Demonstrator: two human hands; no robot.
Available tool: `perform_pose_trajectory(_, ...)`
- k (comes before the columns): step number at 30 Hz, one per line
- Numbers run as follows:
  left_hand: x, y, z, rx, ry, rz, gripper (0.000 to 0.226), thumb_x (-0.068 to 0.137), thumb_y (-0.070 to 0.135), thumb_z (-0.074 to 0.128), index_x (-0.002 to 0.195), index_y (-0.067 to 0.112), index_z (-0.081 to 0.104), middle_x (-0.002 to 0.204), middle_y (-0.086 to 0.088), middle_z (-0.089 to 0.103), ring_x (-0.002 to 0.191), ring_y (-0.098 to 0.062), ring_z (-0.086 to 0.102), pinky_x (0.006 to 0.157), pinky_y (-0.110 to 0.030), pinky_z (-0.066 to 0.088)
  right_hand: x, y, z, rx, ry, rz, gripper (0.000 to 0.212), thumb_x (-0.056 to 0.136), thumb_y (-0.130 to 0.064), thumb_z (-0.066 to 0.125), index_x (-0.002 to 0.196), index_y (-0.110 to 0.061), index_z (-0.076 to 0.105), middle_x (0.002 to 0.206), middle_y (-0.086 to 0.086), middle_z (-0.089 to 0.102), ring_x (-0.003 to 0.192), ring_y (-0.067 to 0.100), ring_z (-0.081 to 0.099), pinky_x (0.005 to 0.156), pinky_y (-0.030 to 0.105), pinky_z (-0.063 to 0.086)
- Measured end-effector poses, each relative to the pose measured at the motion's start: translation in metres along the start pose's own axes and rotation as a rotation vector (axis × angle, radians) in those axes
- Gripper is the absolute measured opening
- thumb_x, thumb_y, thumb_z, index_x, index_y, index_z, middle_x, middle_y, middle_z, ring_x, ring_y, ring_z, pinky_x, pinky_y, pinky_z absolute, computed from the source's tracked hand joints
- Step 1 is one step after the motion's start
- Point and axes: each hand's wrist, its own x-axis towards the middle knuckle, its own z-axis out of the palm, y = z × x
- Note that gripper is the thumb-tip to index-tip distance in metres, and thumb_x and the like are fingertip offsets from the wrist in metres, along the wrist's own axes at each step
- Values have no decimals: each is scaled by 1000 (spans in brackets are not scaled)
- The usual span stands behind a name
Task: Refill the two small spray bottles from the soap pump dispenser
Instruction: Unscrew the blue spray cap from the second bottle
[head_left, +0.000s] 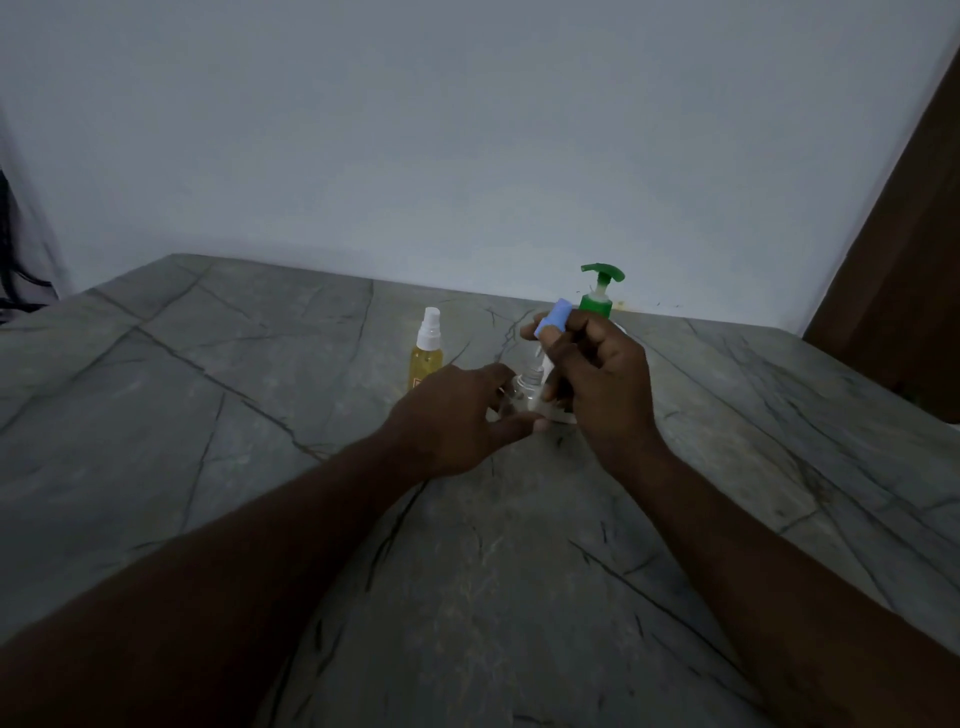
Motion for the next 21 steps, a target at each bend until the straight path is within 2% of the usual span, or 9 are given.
perform_pose_trajectory(3,0,-2,0,16,14,-8,62,81,78,53,115,26,62,103,8,74,79,-5,65,69,-28,55,2,-6,-2,85,8,48,22,101,-19,65,116,-5,73,87,4,75,52,19,62,50,27,46)
perform_pose_trajectory(7,0,-2,1,20,33,-6,60,82,77,55,113,27,63,100,9,74,78,-5,67,70,-31,58,4,-12,-2,247,43,149,23,99,-18,66,116,-4,71,98,8,76,51,16,61,45,23,41)
perform_pose_trajectory(10,-1,-1,-1,48,61,-25,55,83,73,58,112,26,63,97,9,74,74,-3,65,66,-27,55,5,-11,-6,129,-55,102,27,96,-19,71,121,-8,69,99,9,77,53,20,64,49,28,45)
perform_pose_trajectory(13,-1,-1,-4,56,152,-52,49,82,70,62,107,28,63,91,12,73,66,2,59,58,-20,45,5,-14,-8,168,-83,104,23,99,-13,65,121,-7,66,104,8,78,49,23,61,51,31,47)
perform_pose_trajectory(18,0,0,-7,90,188,-82,50,83,68,63,113,29,62,92,12,73,74,-6,63,67,-27,54,5,-13,-10,97,-95,124,24,99,-14,66,121,-4,66,103,5,79,49,24,64,46,24,45)
perform_pose_trajectory(21,-1,0,-6,101,190,-81,49,83,67,63,113,29,63,91,12,73,70,-3,60,65,-25,52,4,-11,-10,72,-110,115,21,98,-15,68,116,-4,67,100,6,79,51,28,65,45,23,44)
